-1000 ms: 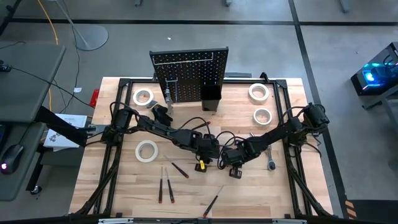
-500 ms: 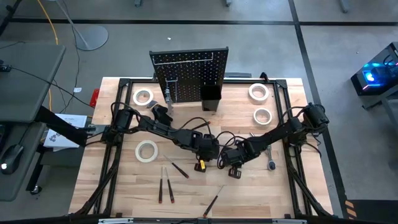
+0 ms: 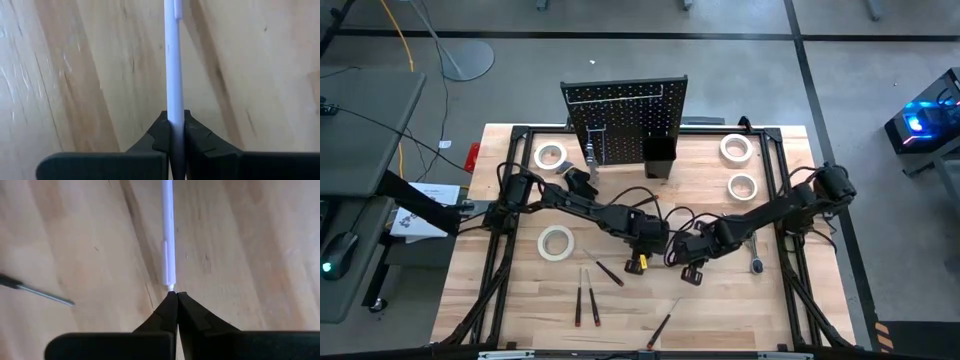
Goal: Hang tools onto peg board
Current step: Put the purple pen into the black bin on the peg board
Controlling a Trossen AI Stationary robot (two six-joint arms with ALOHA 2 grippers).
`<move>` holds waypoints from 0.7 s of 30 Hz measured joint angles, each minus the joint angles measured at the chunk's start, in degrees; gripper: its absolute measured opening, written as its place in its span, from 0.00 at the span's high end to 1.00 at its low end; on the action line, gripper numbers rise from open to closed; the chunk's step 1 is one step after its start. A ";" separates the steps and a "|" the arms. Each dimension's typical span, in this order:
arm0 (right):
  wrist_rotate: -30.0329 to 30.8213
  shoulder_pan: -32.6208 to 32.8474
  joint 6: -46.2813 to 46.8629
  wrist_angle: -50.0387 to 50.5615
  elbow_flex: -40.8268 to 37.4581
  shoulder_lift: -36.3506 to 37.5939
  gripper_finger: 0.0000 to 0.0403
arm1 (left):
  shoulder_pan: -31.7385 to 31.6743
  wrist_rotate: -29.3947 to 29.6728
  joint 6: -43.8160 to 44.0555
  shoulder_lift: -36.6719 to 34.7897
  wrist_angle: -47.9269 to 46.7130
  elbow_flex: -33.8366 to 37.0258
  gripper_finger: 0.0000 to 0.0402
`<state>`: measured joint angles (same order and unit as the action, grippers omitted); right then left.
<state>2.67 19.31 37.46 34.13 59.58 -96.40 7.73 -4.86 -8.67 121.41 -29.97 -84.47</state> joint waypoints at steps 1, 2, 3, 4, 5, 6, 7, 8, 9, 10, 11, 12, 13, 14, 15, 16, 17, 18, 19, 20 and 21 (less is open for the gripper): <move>0.41 0.08 0.24 0.72 0.50 0.72 1.00 | 0.00 -0.04 0.00 -0.19 -1.01 0.00 0.97; 0.98 0.23 1.01 1.84 0.85 1.46 1.00 | 0.00 -0.14 0.04 -0.31 -1.66 0.00 0.97; 1.80 0.37 1.44 3.33 1.14 2.25 1.00 | -0.05 -0.20 0.05 -0.74 -2.28 0.00 0.97; 2.30 0.58 2.07 4.55 1.37 3.11 1.00 | -0.11 -0.22 0.05 -1.22 -3.31 0.01 0.97; 3.07 0.81 2.89 5.40 1.53 4.05 1.00 | -0.24 -0.47 0.08 -1.72 -3.98 0.02 0.97; 3.68 1.12 4.03 6.09 1.67 5.18 1.00 | -0.34 -0.70 0.40 -2.42 -4.22 0.02 0.97; 4.22 1.42 5.20 6.71 1.73 6.38 1.00 | -0.49 -0.89 0.70 -2.97 -4.54 0.02 0.97; 4.63 1.72 6.64 7.66 1.74 7.61 1.00 | -0.72 -1.11 0.95 -3.80 -5.03 0.03 0.97; 4.91 2.01 8.30 8.49 1.74 8.70 0.99 | -1.00 -1.07 1.27 -4.63 -5.54 0.17 0.97; 5.34 2.49 10.00 9.34 1.74 9.84 0.98 | -1.38 -1.07 1.87 -5.58 -5.67 0.42 0.97; 5.91 2.99 12.02 9.97 1.74 10.91 0.97 | -1.78 -1.04 2.53 -6.85 -5.70 0.84 0.97; 6.34 3.58 14.05 10.44 1.74 11.96 0.95 | -2.18 -1.05 3.42 -8.18 -5.67 1.55 0.97; 6.80 4.24 16.02 10.59 1.74 13.14 0.92 | -2.59 -1.01 4.32 -9.70 -5.71 2.31 0.97; 7.60 5.02 18.04 10.34 1.74 14.11 0.89 | -3.01 -0.98 5.38 -11.31 -5.82 3.11 0.97; 8.50 5.83 20.24 10.18 1.74 14.99 0.86 | -3.42 -0.79 6.34 -13.15 -5.70 4.16 0.97; 9.79 6.68 22.55 9.91 1.74 15.79 0.82 | -3.79 -0.47 7.41 -15.18 -5.25 5.50 0.97; 11.40 7.55 25.01 9.36 1.74 16.49 0.78 | -4.21 0.07 8.60 -17.26 -4.73 6.88 0.97; 13.27 8.45 27.71 8.73 1.74 17.08 0.74 | -4.57 0.71 10.08 -19.63 -3.93 8.38 0.97; 15.49 9.22 30.18 8.18 1.74 17.45 0.71 | -4.93 1.15 11.76 -22.10 -2.20 10.12 0.97; 18.41 9.80 32.74 7.08 1.74 17.71 0.67 | -5.24 1.99 13.61 -24.40 -0.49 11.75 0.97; 21.91 10.25 35.20 5.45 1.74 17.74 0.63 | -5.44 2.84 15.78 -27.12 1.80 13.70 0.97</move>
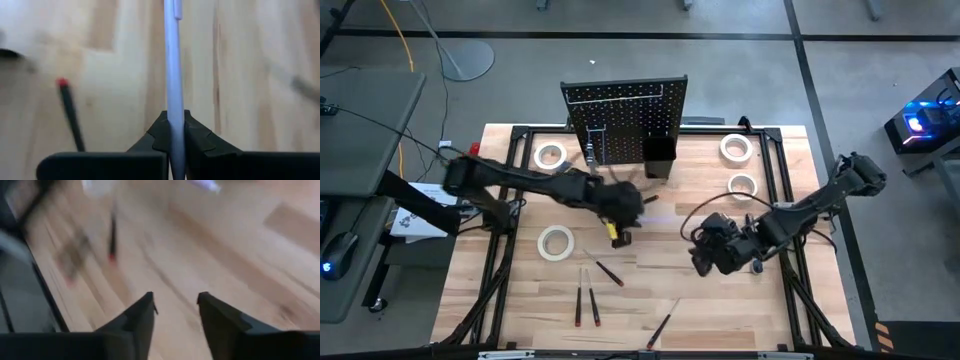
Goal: Hang tools onto peg board
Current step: Put the purple pen into the black bin on the peg board
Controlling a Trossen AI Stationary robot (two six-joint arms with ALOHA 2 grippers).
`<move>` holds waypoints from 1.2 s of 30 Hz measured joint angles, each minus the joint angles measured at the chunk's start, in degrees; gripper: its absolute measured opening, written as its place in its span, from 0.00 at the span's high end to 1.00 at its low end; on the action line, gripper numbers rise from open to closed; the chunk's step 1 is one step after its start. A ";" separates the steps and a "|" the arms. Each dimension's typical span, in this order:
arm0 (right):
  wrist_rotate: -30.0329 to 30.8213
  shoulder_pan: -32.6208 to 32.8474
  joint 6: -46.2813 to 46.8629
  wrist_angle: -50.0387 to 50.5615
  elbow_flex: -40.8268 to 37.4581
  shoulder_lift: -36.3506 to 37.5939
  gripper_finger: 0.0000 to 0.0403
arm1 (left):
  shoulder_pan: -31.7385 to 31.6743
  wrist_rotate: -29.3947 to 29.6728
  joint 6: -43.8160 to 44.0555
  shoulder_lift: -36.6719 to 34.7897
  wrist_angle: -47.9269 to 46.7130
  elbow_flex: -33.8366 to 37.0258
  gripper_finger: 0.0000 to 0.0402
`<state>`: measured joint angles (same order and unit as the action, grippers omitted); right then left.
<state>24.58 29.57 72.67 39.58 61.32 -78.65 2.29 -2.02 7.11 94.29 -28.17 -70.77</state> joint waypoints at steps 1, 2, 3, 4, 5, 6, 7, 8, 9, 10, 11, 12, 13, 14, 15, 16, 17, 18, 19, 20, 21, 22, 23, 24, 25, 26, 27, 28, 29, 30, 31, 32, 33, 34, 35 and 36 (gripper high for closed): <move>3.59 0.34 2.38 -1.55 0.00 0.00 0.60 | -0.10 0.92 1.97 -2.51 2.84 1.88 0.97; 7.07 0.48 4.36 -3.41 0.00 -0.09 0.57 | -0.12 1.57 4.06 -4.89 6.32 3.78 0.97; 10.75 0.39 5.86 -5.82 0.00 -0.21 0.54 | -0.13 2.05 6.30 -7.38 10.46 5.70 0.97; 13.97 0.04 6.64 -8.72 0.00 -0.40 0.52 | -0.06 2.75 8.57 -9.51 14.64 7.43 0.97; 17.04 -0.42 6.83 -11.64 0.00 -0.53 0.51 | 0.16 3.15 10.87 -11.49 19.27 9.04 0.97; 19.67 -1.11 6.29 -14.28 0.00 -0.58 0.50 | 0.43 3.82 12.88 -13.25 23.80 10.43 0.97; 22.00 -1.97 5.15 -17.06 0.00 -0.59 0.49 | 0.73 4.49 14.49 -14.55 27.60 11.39 0.97; 24.16 -2.83 3.74 -19.92 0.00 -0.59 0.49 | 1.10 5.45 15.45 -15.71 30.37 12.07 0.97; 26.20 -3.73 1.91 -22.90 0.00 -0.59 0.49 | 1.42 6.33 15.97 -16.34 31.98 12.38 0.97; 27.58 -4.75 -0.21 -25.97 0.00 -0.59 0.49 | 1.70 7.38 16.31 -16.80 33.18 12.49 0.97; 27.94 -5.86 -2.83 -29.66 0.00 -0.59 0.49 | 1.85 8.30 16.47 -17.06 33.85 12.54 0.97; 27.52 -7.00 -5.86 -33.78 0.00 -0.59 0.49 | 1.99 8.80 16.66 -17.11 34.71 12.59 0.97; 26.38 -8.12 -8.98 -37.61 0.00 -0.59 0.49 | 2.01 9.01 16.79 -17.10 35.99 12.60 0.97; 24.85 -9.10 -12.16 -41.27 0.00 -0.59 0.49 | 2.01 9.03 16.90 -17.10 36.97 12.60 0.97; 23.43 -10.03 -15.06 -44.38 0.00 -0.59 0.49 | 2.01 9.05 17.10 -17.09 37.75 12.59 0.97; 22.39 -10.84 -17.60 -47.03 0.00 -0.59 0.49 | 2.01 9.07 17.33 -16.98 38.37 12.55 0.97; 21.82 -11.51 -19.89 -49.34 0.01 -0.54 0.49 | 2.01 9.11 17.74 -16.91 38.52 12.55 0.97; 21.82 -11.94 -21.80 -51.03 0.00 -0.38 0.49 | 2.01 9.36 17.91 -16.85 38.36 12.55 0.97; 21.82 -12.26 -23.23 -52.50 0.00 -0.27 0.49 | 2.01 9.91 17.93 -16.77 38.33 12.55 0.97; 21.69 -12.50 -24.06 -53.54 0.02 -0.19 0.49 | 1.98 10.36 17.95 -16.77 38.44 12.58 0.97; 21.66 -12.79 -24.69 -54.03 0.02 -0.17 0.49 | 1.96 10.52 18.00 -16.77 38.95 12.58 0.97; 21.46 -13.09 -24.73 -54.27 0.02 -0.18 0.49 | 1.94 10.48 18.25 -16.77 39.71 12.58 0.97; 20.82 -13.45 -24.72 -54.35 0.02 -0.22 0.49 | 1.94 10.30 18.36 -16.80 40.25 12.58 0.97; 20.31 -13.89 -24.74 -54.37 0.02 -0.22 0.49 | 1.94 10.08 18.36 -16.80 40.49 12.58 0.97; 19.89 -14.32 -24.73 -54.47 0.02 -0.22 0.49 | 1.96 10.05 18.34 -16.80 40.51 12.58 0.97; 19.72 -14.66 -24.74 -54.72 0.02 -0.22 0.49 | 1.96 10.03 18.36 -16.80 40.32 12.58 0.97; 19.70 -14.92 -24.94 -55.13 0.02 -0.22 0.49 | 1.96 10.03 18.46 -16.80 40.10 12.58 0.97; 19.66 -15.11 -25.47 -55.82 0.02 -0.22 0.49 | 1.99 10.03 18.78 -16.80 40.09 12.58 0.97; 19.42 -15.32 -26.60 -56.91 0.02 -0.22 0.49 | 1.99 10.01 19.00 -16.80 40.11 12.58 0.97; 19.08 -15.50 -27.66 -57.97 0.02 -0.22 0.50 | 2.01 10.01 19.22 -16.80 40.11 12.58 0.97; 18.65 -15.72 -28.41 -58.74 0.02 -0.22 0.51 | 1.99 10.01 19.27 -16.80 40.11 12.58 0.97; 18.24 -15.82 -29.02 -59.14 0.02 -0.22 0.54 | 1.99 10.00 19.28 -16.80 40.11 12.58 0.97; 18.13 -15.97 -29.13 -59.20 0.02 -0.22 0.57 | 1.99 10.01 19.28 -16.80 40.11 12.58 0.97; 18.14 -16.06 -29.17 -59.21 0.02 -0.22 0.63 | 1.99 10.08 19.29 -16.80 40.14 12.58 0.97; 18.14 -16.07 -29.18 -59.31 0.02 -0.22 0.69 | 1.98 10.19 19.28 -16.80 40.20 12.58 0.97; 18.13 -16.09 -29.19 -59.58 0.02 -0.22 0.78 | 1.98 10.32 19.27 -16.80 40.24 12.58 0.97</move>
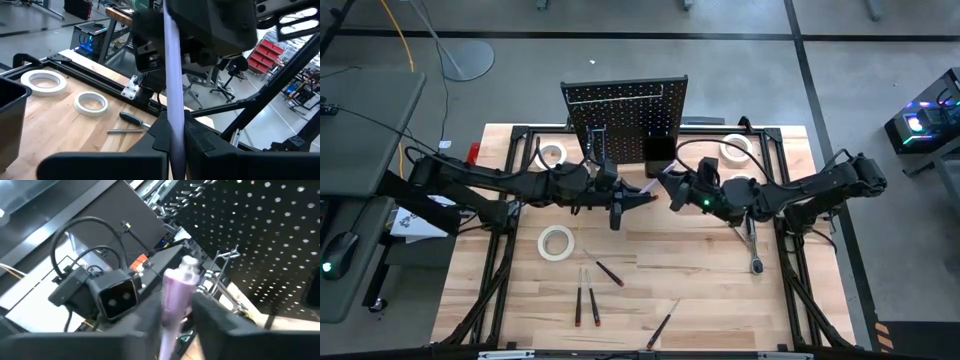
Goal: Hang tools onto peg board
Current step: Put the purple pen into the black bin on the peg board
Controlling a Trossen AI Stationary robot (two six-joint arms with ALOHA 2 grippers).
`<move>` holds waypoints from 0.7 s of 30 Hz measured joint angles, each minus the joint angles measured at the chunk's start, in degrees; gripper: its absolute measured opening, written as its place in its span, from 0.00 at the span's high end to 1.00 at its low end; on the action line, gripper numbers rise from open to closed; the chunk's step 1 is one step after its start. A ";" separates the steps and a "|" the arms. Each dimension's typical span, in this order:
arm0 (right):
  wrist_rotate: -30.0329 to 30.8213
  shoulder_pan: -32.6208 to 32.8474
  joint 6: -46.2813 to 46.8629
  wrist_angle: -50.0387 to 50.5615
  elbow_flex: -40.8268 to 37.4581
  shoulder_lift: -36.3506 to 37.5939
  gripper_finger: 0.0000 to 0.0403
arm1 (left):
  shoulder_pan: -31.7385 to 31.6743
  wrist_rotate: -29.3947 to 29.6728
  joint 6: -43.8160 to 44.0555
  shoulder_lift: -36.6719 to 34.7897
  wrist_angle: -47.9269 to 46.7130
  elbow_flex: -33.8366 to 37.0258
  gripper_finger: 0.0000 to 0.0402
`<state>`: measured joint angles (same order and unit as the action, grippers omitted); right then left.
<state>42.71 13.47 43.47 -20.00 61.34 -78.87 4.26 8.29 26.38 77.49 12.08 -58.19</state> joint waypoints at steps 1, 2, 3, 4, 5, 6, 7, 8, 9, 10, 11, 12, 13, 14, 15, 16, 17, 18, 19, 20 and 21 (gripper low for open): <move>-0.34 0.02 -0.02 -0.25 0.00 0.00 0.87 | -0.01 0.08 -0.11 0.00 -0.03 0.00 0.97; -0.32 0.02 -0.24 -0.46 0.00 0.00 0.92 | -0.01 -0.13 -0.52 0.00 -0.09 0.00 0.97; -0.33 0.02 -0.77 -0.63 0.00 0.00 0.94 | -0.02 -0.17 -0.69 0.00 -0.11 0.00 0.97; -0.45 0.03 -0.92 -0.99 0.00 0.00 0.94 | -0.06 -0.09 -0.97 0.00 -0.09 0.00 0.96; -0.54 0.07 -1.08 -1.15 0.00 0.01 0.94 | -0.08 -0.09 -1.00 0.00 -0.19 0.00 0.93; -0.56 0.07 -1.68 -0.98 0.00 0.23 0.94 | -0.11 -0.06 -1.02 0.00 -0.53 -0.02 0.90; -0.47 0.07 -2.60 -0.65 0.00 0.53 0.94 | -0.14 -0.03 -1.02 -0.08 -1.45 -0.02 0.87; -0.28 0.04 -3.58 -0.21 0.00 1.14 0.94 | -0.19 -0.04 -1.07 -0.37 -2.95 -0.02 0.84; 0.08 0.11 -4.30 0.57 0.00 1.94 0.94 | -0.19 -0.02 -1.33 -0.67 -4.61 -0.02 0.81; 0.58 0.16 -4.52 1.61 0.00 2.88 0.94 | -0.19 -0.01 -1.54 -1.03 -6.28 -0.02 0.79; 1.01 0.16 -4.78 3.03 0.00 3.85 0.94 | -0.19 0.00 -1.58 -1.60 -8.38 -0.02 0.77; 1.59 0.17 -5.00 4.84 0.00 4.75 0.94 | -0.19 0.01 -1.56 -2.06 -10.81 -0.02 0.75; 2.26 0.15 -5.17 6.61 0.00 5.55 0.94 | -0.19 0.02 -1.55 -2.51 -13.02 -0.03 0.73; 2.87 0.17 -5.59 8.48 0.00 6.38 0.94 | -0.19 0.00 -1.56 -2.95 -15.25 -0.02 0.72; 3.96 0.16 -6.05 10.05 0.00 6.94 0.94 | -0.17 0.00 -1.55 -3.33 -17.59 -0.02 0.71; 5.06 0.17 -6.49 10.93 0.00 7.45 0.94 | -0.17 -0.02 -1.57 -3.72 -19.93 -0.02 0.70; 6.51 0.16 -7.06 11.72 0.00 7.77 0.94 | -0.17 0.00 -1.60 -4.13 -22.33 -0.02 0.69; 8.15 -0.09 -7.91 12.24 0.00 7.87 0.94 | -0.02 0.02 -1.94 -4.48 -24.00 0.23 0.69; 9.71 -0.58 -9.01 12.31 0.00 7.72 0.94 | 0.24 0.15 -2.33 -4.77 -24.95 0.87 0.69; 11.40 -1.21 -10.01 12.29 0.00 7.30 0.94 | 0.61 0.51 -2.48 -5.10 -25.35 2.03 0.69; 13.00 -2.03 -11.10 12.11 0.00 6.67 0.94 | 1.06 1.15 -2.44 -5.40 -25.21 3.57 0.69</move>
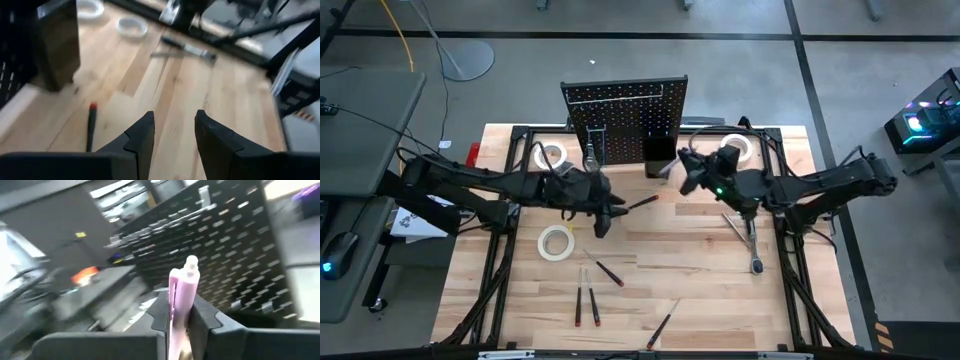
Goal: Hang tools onto peg board
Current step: Put the purple pen into the black bin on the peg board, then put the black nut driver into the black bin on the peg board
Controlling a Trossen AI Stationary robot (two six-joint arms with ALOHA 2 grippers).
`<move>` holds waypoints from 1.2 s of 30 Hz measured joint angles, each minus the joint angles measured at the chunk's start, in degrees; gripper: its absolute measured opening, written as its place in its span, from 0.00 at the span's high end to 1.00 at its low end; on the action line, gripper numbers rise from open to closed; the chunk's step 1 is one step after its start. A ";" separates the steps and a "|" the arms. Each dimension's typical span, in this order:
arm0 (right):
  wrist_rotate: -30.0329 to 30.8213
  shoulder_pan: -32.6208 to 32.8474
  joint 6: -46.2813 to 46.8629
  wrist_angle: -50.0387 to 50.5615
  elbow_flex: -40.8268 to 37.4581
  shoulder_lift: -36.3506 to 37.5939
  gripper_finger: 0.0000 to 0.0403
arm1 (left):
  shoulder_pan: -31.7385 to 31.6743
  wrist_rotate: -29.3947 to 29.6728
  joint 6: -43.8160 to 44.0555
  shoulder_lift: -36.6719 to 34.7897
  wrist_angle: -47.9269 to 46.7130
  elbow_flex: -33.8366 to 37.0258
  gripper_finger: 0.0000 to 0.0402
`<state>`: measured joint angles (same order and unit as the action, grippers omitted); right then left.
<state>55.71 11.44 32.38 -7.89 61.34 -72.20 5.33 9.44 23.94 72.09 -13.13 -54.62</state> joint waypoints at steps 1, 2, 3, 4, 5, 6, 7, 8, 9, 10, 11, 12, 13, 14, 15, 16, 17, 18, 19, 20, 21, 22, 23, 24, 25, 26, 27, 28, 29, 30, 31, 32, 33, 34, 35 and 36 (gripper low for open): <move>1.24 -0.89 -1.41 -0.06 0.00 -0.71 0.94 | 0.54 0.79 0.51 -0.12 1.05 1.81 0.68; 2.40 -1.74 -2.87 -0.08 0.00 -1.59 0.94 | 1.07 1.51 1.51 -0.33 2.74 3.75 0.68; 3.58 -2.69 -4.17 -0.19 0.00 -2.47 0.94 | 1.44 1.65 2.84 -0.58 4.98 5.91 0.68; 4.47 -3.66 -5.47 -0.18 0.00 -3.38 0.94 | 1.78 1.59 4.52 -0.83 7.34 7.79 0.68; 5.01 -4.66 -6.79 -0.20 0.00 -4.30 0.94 | 2.08 1.21 6.46 -1.12 10.03 9.45 0.68; 5.41 -5.68 -8.08 -0.16 0.00 -5.09 0.94 | 2.41 0.82 8.16 -1.43 12.84 10.82 0.68; 5.74 -6.68 -8.52 -0.18 0.00 -5.87 0.94 | 2.75 0.25 9.53 -1.93 14.91 11.83 0.68; 5.91 -7.77 -8.56 -0.30 0.09 -6.60 0.94 | 3.13 0.02 10.22 -2.31 16.41 12.37 0.68; 5.83 -8.78 -9.03 -0.27 0.53 -7.41 0.94 | 3.50 -0.10 10.31 -2.83 17.77 12.58 0.68; 5.10 -9.79 -10.06 -0.40 1.02 -8.29 0.94 | 3.86 -0.16 10.07 -3.45 18.13 12.58 0.68; 4.02 -10.87 -11.07 -0.39 1.51 -9.22 0.94 | 4.13 -0.17 9.40 -4.10 18.26 12.58 0.68; 2.82 -11.80 -11.94 -0.40 1.98 -10.15 0.94 | 4.31 -0.29 8.68 -4.84 18.35 12.56 0.68; 1.04 -12.69 -12.73 -0.30 2.38 -11.10 0.94 | 4.49 -0.34 7.97 -5.55 18.05 12.56 0.68; -1.12 -13.63 -13.18 0.08 2.70 -12.13 0.94 | 4.63 -0.31 7.16 -6.37 17.51 12.56 0.68; -3.17 -14.33 -13.26 0.82 2.90 -13.03 0.94 | 4.67 -0.32 6.42 -7.19 16.59 12.56 0.69; -4.82 -14.91 -13.07 2.36 3.00 -13.77 0.94 | 4.81 -0.31 5.91 -8.02 15.56 12.56 0.69; -5.93 -15.35 -12.93 3.89 3.02 -14.46 0.94 | 4.91 -0.31 5.54 -9.00 14.26 12.56 0.69; -6.63 -15.64 -12.96 4.88 3.04 -14.86 0.92 | 4.98 -0.31 5.51 -9.96 12.44 12.56 0.69; -6.64 -15.88 -12.96 5.72 3.04 -15.08 0.89 | 5.11 -0.31 5.51 -10.96 10.74 12.56 0.70; -6.27 -15.98 -13.01 6.00 3.08 -15.15 0.85 | 5.35 -0.29 5.53 -11.98 9.03 12.56 0.70; -5.74 -15.96 -13.34 5.93 3.13 -15.15 0.80 | 5.60 -0.31 5.41 -13.01 7.18 12.55 0.70; -4.82 -15.96 -13.83 5.54 3.18 -15.13 0.75 | 5.97 -0.27 5.01 -14.01 5.14 12.54 0.70; -4.00 -15.95 -14.64 5.06 3.21 -15.13 0.70 | 6.35 -0.15 4.57 -14.85 2.86 12.54 0.70; -3.27 -15.90 -15.33 4.92 3.21 -15.13 0.65 | 6.71 0.19 4.17 -15.42 0.75 12.54 0.70; -2.94 -15.80 -15.78 4.92 3.21 -15.13 0.60 | 7.08 0.49 3.84 -15.92 -1.54 12.54 0.70; -2.98 -15.80 -15.76 4.93 3.21 -15.13 0.55 | 7.47 0.65 3.47 -16.23 -4.03 12.54 0.70; -3.34 -15.80 -15.33 5.00 3.21 -15.13 0.51 | 7.83 0.76 3.07 -16.36 -6.25 12.54 0.70; -4.06 -15.80 -14.46 5.02 3.21 -15.11 0.48 | 8.28 0.72 2.88 -16.39 -8.07 12.54 0.69; -4.99 -15.80 -13.74 5.12 3.21 -15.11 0.45 | 8.75 0.65 2.82 -16.38 -9.87 12.54 0.69; -5.80 -15.80 -12.79 5.13 3.21 -15.11 0.42 | 9.34 0.24 2.79 -16.22 -11.75 12.54 0.68; -6.85 -15.67 -11.76 5.09 3.21 -15.10 0.40 | 9.98 -0.47 2.61 -15.88 -13.14 12.54 0.68; -7.84 -15.41 -10.88 5.27 3.21 -14.74 0.39 | 10.73 -1.90 2.12 -15.52 -14.24 12.54 0.67; -8.92 -15.00 -10.11 5.44 3.20 -14.36 0.38 | 11.68 -3.68 1.28 -15.12 -15.41 12.54 0.66; -10.23 -14.48 -9.67 5.20 3.20 -13.76 0.37 | 12.88 -5.37 0.50 -14.65 -16.59 12.54 0.65; -11.89 -13.88 -9.44 5.43 3.21 -12.92 0.37 | 14.26 -7.12 -0.45 -14.03 -17.67 12.54 0.64; -13.39 -13.26 -9.30 5.92 3.21 -12.11 0.37 | 15.77 -8.67 -1.72 -13.27 -18.63 12.54 0.63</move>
<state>42.32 -1.82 23.08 -1.98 64.55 -84.31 21.10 0.77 22.22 58.82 -31.76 -42.09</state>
